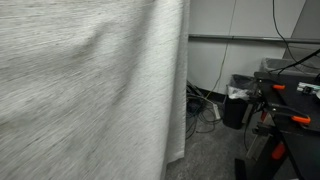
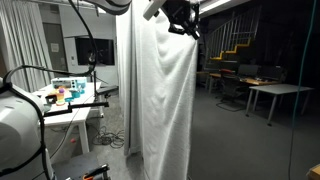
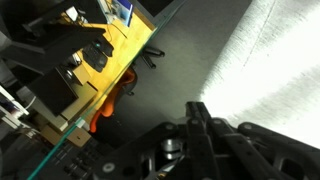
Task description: Draw the curtain closed
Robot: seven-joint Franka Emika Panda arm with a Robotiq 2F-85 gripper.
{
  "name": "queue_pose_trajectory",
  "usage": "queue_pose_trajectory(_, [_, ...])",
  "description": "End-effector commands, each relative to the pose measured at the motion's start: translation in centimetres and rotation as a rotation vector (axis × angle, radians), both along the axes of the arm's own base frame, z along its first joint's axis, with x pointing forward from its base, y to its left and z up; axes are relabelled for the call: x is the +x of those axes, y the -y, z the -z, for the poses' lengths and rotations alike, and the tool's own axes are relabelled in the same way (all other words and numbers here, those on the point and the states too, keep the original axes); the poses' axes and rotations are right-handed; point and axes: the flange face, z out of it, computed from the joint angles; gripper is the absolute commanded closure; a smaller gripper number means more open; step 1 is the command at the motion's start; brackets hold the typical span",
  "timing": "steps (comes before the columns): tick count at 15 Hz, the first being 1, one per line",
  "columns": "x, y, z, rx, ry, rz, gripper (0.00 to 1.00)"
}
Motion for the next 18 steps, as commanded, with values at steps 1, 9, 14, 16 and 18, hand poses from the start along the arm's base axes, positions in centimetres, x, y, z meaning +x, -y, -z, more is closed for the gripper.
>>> queue_pose_trajectory(1, [-6.3,6.8,-2.3,0.088,0.039,0.138,0.99])
queue_pose_trajectory(9, [-20.2,24.9,-2.7,0.347,0.059,0.507,0.99])
queue_pose_trajectory(14, [-29.5,34.3,-1.7,0.457,0.086,0.687,0.99])
queue_pose_trajectory(16, [-31.5,36.3,-1.8,0.451,0.103,0.714,0.99])
queue_pose_trajectory(18, [-32.9,37.5,-2.1,0.431,0.107,0.73,0.99])
